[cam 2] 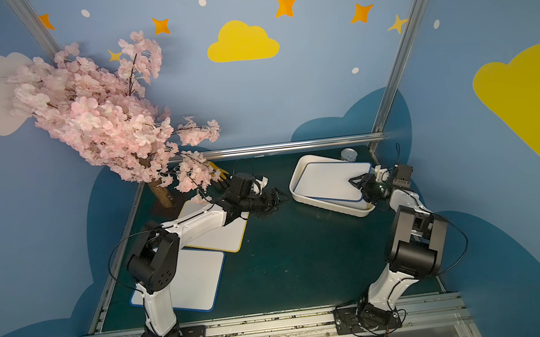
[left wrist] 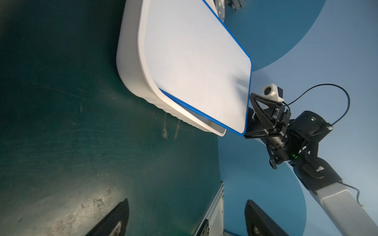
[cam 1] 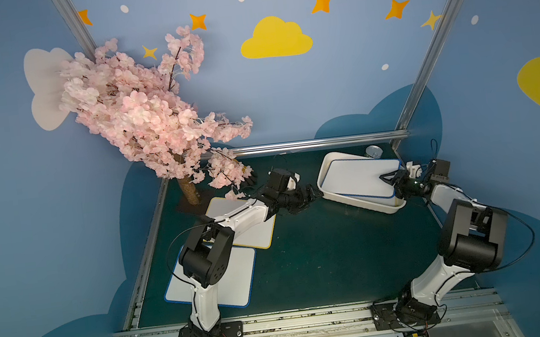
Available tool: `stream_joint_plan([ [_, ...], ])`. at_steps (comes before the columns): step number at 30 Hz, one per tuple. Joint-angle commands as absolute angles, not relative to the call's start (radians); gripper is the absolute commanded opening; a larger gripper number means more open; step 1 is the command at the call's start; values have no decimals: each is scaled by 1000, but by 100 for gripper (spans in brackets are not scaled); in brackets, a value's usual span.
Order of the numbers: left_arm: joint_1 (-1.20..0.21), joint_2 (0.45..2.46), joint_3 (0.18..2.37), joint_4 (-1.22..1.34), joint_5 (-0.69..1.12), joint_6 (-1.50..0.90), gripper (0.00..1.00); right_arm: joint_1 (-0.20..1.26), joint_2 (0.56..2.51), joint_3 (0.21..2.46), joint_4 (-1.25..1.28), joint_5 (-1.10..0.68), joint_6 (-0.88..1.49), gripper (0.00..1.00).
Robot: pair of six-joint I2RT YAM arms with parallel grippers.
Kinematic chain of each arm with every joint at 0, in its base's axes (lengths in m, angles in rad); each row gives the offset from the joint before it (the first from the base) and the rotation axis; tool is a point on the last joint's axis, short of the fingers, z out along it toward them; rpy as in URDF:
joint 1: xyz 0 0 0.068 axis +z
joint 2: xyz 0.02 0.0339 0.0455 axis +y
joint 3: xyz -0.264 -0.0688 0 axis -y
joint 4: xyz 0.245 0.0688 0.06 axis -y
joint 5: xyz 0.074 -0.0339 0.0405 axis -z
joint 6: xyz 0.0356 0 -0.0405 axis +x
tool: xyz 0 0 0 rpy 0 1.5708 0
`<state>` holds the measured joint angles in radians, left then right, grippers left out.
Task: Put the whiteboard into the storage box
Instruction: Place the whiteboard in the storage box.
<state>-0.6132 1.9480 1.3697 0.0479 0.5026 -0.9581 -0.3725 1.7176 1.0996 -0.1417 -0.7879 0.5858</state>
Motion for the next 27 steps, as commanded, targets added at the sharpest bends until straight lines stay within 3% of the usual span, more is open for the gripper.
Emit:
stream_joint_plan([
  [1, -607, 1899, 1350, -16, 465, -887, 91, -376, 1726, 1149, -203, -738, 529, 60],
  [9, -606, 1844, 1323, -120, 377, -791, 95, -358, 1777, 1237, -340, -550, 449, 68],
  [19, -597, 1767, 1251, -254, 251, -698, 100, -278, 1810, 1341, -493, -191, 328, 73],
  [27, -592, 1696, 1164, -388, 9, -614, 100, -122, 1753, 1343, -558, 280, 285, 79],
])
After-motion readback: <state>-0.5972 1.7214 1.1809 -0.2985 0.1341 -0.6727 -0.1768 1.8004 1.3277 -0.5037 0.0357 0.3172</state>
